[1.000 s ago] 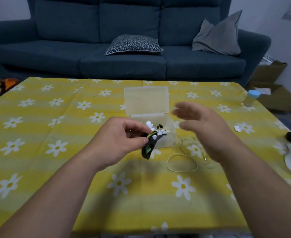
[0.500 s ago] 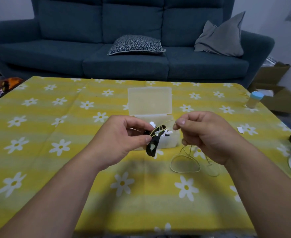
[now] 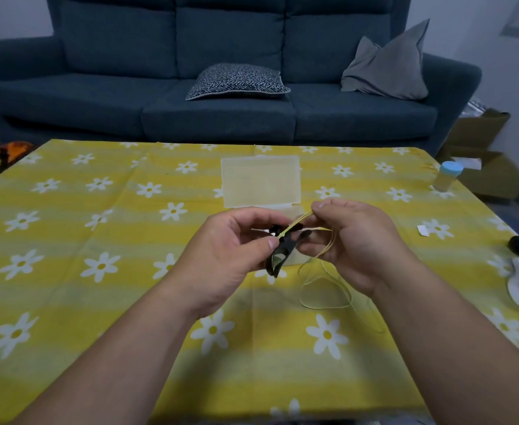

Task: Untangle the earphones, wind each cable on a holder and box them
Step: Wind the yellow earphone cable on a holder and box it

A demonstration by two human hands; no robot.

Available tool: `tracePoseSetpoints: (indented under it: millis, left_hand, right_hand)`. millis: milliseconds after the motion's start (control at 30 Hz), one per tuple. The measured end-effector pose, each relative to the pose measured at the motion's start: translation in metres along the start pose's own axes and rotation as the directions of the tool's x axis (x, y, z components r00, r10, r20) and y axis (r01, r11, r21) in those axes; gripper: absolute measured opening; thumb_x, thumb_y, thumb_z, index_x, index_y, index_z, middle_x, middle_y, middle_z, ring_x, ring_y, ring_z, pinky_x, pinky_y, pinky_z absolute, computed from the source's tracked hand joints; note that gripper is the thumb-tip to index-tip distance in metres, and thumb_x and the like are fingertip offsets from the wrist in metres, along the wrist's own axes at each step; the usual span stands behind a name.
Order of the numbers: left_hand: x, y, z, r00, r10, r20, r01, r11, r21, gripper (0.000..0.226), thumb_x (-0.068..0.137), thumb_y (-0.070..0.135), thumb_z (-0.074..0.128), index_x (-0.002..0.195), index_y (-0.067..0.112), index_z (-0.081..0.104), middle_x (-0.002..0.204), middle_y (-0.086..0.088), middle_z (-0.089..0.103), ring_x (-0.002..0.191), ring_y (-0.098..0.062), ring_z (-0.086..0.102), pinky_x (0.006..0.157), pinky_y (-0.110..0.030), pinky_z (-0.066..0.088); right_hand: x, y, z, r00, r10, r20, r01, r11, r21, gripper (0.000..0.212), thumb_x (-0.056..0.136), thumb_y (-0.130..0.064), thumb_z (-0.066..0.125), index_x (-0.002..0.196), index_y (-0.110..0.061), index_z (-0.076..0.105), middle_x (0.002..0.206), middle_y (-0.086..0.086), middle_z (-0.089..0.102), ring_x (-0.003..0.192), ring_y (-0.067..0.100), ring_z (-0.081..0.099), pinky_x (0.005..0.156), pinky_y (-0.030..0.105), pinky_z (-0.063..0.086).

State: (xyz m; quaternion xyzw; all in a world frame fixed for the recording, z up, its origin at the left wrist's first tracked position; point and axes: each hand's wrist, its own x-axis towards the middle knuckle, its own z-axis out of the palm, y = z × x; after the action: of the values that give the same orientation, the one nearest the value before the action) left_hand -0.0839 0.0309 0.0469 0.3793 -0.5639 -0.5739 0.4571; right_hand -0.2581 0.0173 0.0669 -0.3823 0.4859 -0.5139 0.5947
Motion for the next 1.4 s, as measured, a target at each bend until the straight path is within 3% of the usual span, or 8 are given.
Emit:
tracePoseSetpoints:
  millis: [333, 433, 567, 767, 933, 1167, 1267, 1400]
  left_hand:
    - [-0.001, -0.001, 0.005, 0.997, -0.024, -0.07, 0.019, 0.997, -0.073, 0.032, 0.095, -0.008, 0.051, 0.114, 0.014, 0.064, 0.104, -0.002, 0.067, 0.093, -0.022, 0.065, 0.084, -0.049, 0.058]
    - [-0.002, 0.0, 0.007, 0.997, -0.074, -0.035, 0.068, 0.987, -0.145, 0.03, 0.096, -0.004, 0.051, 0.118, 0.013, 0.062, 0.103, -0.01, 0.065, 0.089, -0.024, 0.065, 0.073, -0.043, 0.059]
    - [-0.004, 0.0, 0.007, 0.992, -0.127, 0.014, 0.127, 0.97, -0.209, 0.026, 0.094, 0.003, 0.056, 0.115, 0.014, 0.065, 0.096, -0.006, 0.064, 0.08, -0.017, 0.062, 0.062, -0.031, 0.054]
    - [-0.005, 0.001, 0.001, 0.974, -0.178, 0.137, 0.214, 0.922, -0.321, 0.039, 0.079, 0.009, 0.065, 0.118, 0.009, 0.063, 0.099, -0.006, 0.067, 0.076, -0.015, 0.066, 0.063, -0.028, 0.057]
    - [-0.005, 0.001, -0.003, 0.97, -0.204, 0.136, 0.242, 0.877, -0.414, 0.029, 0.075, -0.005, 0.069, 0.101, 0.008, 0.071, 0.087, -0.011, 0.064, 0.067, -0.016, 0.065, 0.063, -0.023, 0.057]
    - [-0.004, 0.003, 0.006, 0.953, -0.275, 0.131, 0.303, 0.825, -0.477, 0.021, 0.076, 0.007, 0.062, 0.082, 0.013, 0.08, 0.077, -0.008, 0.067, 0.06, -0.01, 0.061, 0.056, -0.018, 0.054]
    - [-0.004, 0.003, 0.01, 0.945, -0.287, 0.156, 0.325, 0.779, -0.536, 0.02, 0.08, 0.014, 0.06, 0.081, 0.014, 0.08, 0.074, -0.006, 0.062, 0.058, -0.008, 0.055, 0.054, -0.017, 0.051]
    - [-0.003, 0.002, 0.015, 0.929, -0.324, 0.178, 0.364, 0.716, -0.596, 0.02, 0.082, 0.016, 0.058, 0.088, 0.011, 0.077, 0.076, -0.009, 0.061, 0.058, -0.011, 0.051, 0.051, -0.019, 0.05]
  right_hand:
    - [0.002, 0.004, 0.002, 0.997, -0.047, 0.053, 0.035, 0.977, 0.211, 0.021, 0.099, -0.002, 0.047, 0.08, -0.004, 0.054, 0.079, 0.018, 0.063, 0.06, 0.022, 0.067, 0.054, 0.029, 0.056]
    - [0.005, 0.005, 0.003, 0.995, -0.046, 0.087, 0.02, 0.958, 0.285, 0.022, 0.099, -0.001, 0.043, 0.08, -0.004, 0.052, 0.079, 0.018, 0.063, 0.06, 0.023, 0.064, 0.058, 0.032, 0.055]
    - [0.008, 0.006, 0.002, 0.988, -0.053, 0.147, 0.003, 0.946, 0.325, 0.023, 0.1, -0.003, 0.04, 0.08, -0.005, 0.051, 0.075, 0.015, 0.062, 0.06, 0.022, 0.059, 0.066, 0.035, 0.046]
    - [0.012, 0.008, 0.0, 0.977, -0.02, 0.211, -0.062, 0.926, 0.373, 0.02, 0.099, -0.007, 0.04, 0.081, -0.007, 0.048, 0.074, 0.012, 0.059, 0.068, 0.025, 0.05, 0.07, 0.037, 0.043]
    - [0.016, 0.01, -0.003, 0.98, 0.005, 0.199, -0.097, 0.885, 0.455, 0.017, 0.1, -0.009, 0.04, 0.083, -0.01, 0.044, 0.072, 0.011, 0.058, 0.069, 0.024, 0.048, 0.091, 0.046, 0.033]
    - [0.02, 0.013, -0.007, 0.977, 0.008, 0.211, -0.116, 0.856, 0.504, 0.008, 0.097, -0.011, 0.043, 0.089, -0.01, 0.046, 0.076, 0.011, 0.059, 0.076, 0.025, 0.049, 0.097, 0.044, 0.036]
    - [0.02, 0.014, -0.008, 0.972, 0.014, 0.233, -0.139, 0.837, 0.53, 0.005, 0.09, -0.013, 0.049, 0.088, -0.011, 0.046, 0.078, 0.011, 0.059, 0.083, 0.026, 0.046, 0.101, 0.044, 0.035]
    - [0.018, 0.012, -0.009, 0.978, 0.036, 0.206, -0.141, 0.839, 0.526, 0.015, 0.1, -0.013, 0.042, 0.086, -0.011, 0.047, 0.079, 0.01, 0.058, 0.08, 0.024, 0.05, 0.096, 0.043, 0.041]
